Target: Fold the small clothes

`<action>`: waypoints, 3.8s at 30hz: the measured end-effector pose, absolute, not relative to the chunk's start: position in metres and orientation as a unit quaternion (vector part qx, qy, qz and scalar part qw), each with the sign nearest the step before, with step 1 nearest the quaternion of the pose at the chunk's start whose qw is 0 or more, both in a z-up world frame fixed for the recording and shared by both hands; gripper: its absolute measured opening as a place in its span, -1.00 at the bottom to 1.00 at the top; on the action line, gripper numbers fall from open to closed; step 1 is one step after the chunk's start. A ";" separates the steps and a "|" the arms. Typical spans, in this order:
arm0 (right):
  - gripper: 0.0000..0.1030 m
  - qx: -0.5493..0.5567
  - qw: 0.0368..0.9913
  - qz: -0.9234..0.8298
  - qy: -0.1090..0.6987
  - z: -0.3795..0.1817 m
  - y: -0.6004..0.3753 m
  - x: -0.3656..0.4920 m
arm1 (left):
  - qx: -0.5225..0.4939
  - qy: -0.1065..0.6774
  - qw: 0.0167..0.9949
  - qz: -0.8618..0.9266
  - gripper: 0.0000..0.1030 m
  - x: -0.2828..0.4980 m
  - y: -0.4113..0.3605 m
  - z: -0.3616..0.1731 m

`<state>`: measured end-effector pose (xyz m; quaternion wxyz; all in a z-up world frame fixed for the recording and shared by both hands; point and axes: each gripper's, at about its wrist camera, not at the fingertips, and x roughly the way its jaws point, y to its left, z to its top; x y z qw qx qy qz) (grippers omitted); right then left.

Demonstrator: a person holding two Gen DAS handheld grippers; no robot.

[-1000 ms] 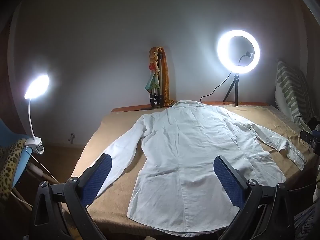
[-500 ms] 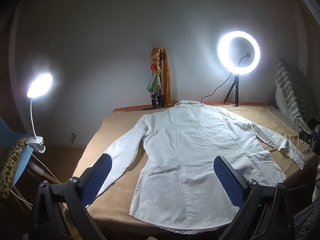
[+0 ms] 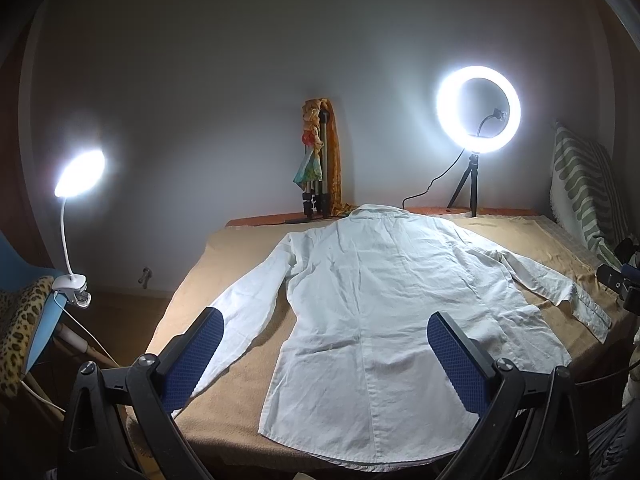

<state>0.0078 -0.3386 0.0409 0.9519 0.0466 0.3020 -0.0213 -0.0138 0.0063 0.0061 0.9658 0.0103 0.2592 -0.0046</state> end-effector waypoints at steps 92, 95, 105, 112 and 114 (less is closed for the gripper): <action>0.76 0.029 0.915 0.211 0.344 0.029 -0.190 0.095 | -0.199 0.468 0.860 -0.040 -0.19 0.183 0.250 -0.140; 0.75 0.027 0.913 0.211 0.348 0.025 -0.191 0.096 | -0.196 0.484 0.852 -0.041 -0.20 0.197 0.249 -0.152; 0.74 0.013 0.917 0.205 0.342 0.028 -0.197 0.088 | -0.202 0.490 0.845 -0.064 -1.00 0.212 0.237 -0.165; 0.74 0.023 0.919 0.199 0.340 0.030 -0.204 0.088 | -0.138 0.452 0.879 -0.059 -1.00 0.203 0.216 -0.139; 0.75 0.024 0.917 0.200 0.343 0.030 -0.204 0.087 | -0.125 0.450 0.883 -0.035 -0.21 0.200 0.221 -0.135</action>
